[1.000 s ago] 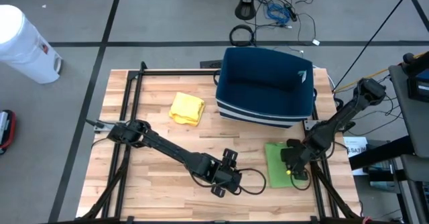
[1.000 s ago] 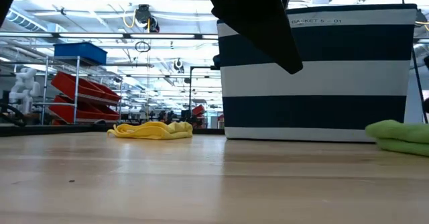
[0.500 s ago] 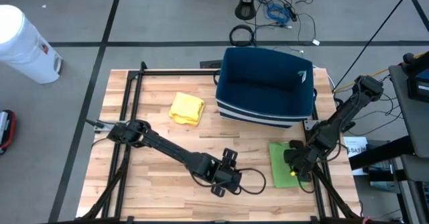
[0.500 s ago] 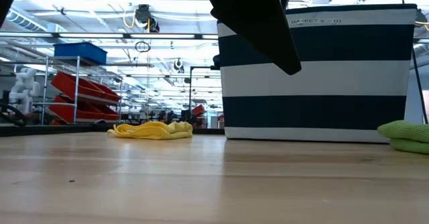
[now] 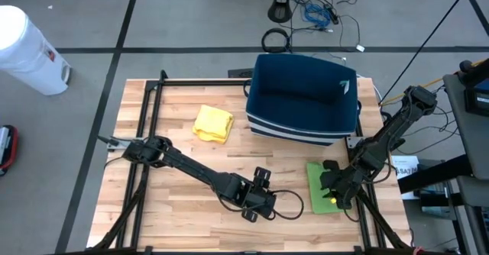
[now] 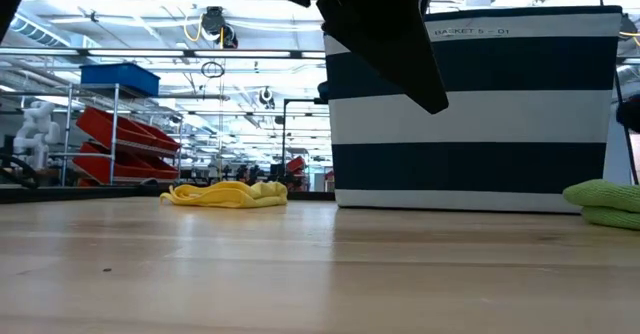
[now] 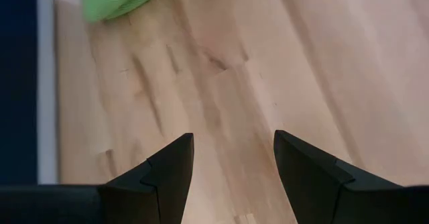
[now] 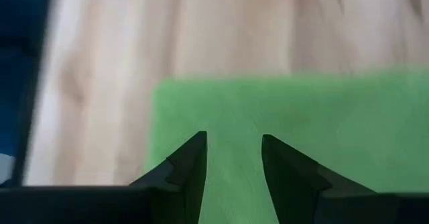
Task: Fold towel
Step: Adjust the blue bin
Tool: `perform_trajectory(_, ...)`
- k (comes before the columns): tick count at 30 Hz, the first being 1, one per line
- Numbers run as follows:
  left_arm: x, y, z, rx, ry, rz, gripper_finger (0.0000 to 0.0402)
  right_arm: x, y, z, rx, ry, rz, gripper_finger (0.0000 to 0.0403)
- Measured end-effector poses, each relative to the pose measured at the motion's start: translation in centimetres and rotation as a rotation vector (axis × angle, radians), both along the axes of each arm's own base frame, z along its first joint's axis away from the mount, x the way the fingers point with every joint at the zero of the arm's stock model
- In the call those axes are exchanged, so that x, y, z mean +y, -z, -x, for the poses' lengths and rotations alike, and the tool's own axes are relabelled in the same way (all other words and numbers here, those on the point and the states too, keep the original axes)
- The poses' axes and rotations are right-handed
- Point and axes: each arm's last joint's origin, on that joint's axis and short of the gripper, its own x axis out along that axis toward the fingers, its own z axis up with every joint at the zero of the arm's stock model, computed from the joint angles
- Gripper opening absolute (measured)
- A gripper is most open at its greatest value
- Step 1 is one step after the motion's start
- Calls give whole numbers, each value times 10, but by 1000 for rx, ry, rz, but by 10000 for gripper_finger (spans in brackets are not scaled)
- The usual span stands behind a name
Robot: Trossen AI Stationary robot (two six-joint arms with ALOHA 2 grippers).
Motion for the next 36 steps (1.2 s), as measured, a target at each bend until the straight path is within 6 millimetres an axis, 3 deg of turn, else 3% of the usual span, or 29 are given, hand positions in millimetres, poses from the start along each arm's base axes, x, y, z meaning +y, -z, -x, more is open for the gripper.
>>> perform_trajectory(5,2,-2,-2,-36,-11,-94,213,10,-20,-11,-203,-89,4,132)
perform_trajectory(13,6,-3,-5,-53,-5,-114,213,22,-92,-28,-517,-186,130,132)
perform_trajectory(17,7,-3,-5,-58,-22,-105,213,18,-123,-29,-584,-176,261,132)
perform_trajectory(23,6,-3,-5,-60,-43,-70,213,6,-155,-23,-584,-96,440,132)
perform_trajectory(29,6,-3,-5,-62,-56,-48,213,-5,-173,-20,-580,-37,550,132)
perform_trajectory(36,3,-2,-4,-46,-43,13,213,-27,-168,-24,-455,28,665,132)
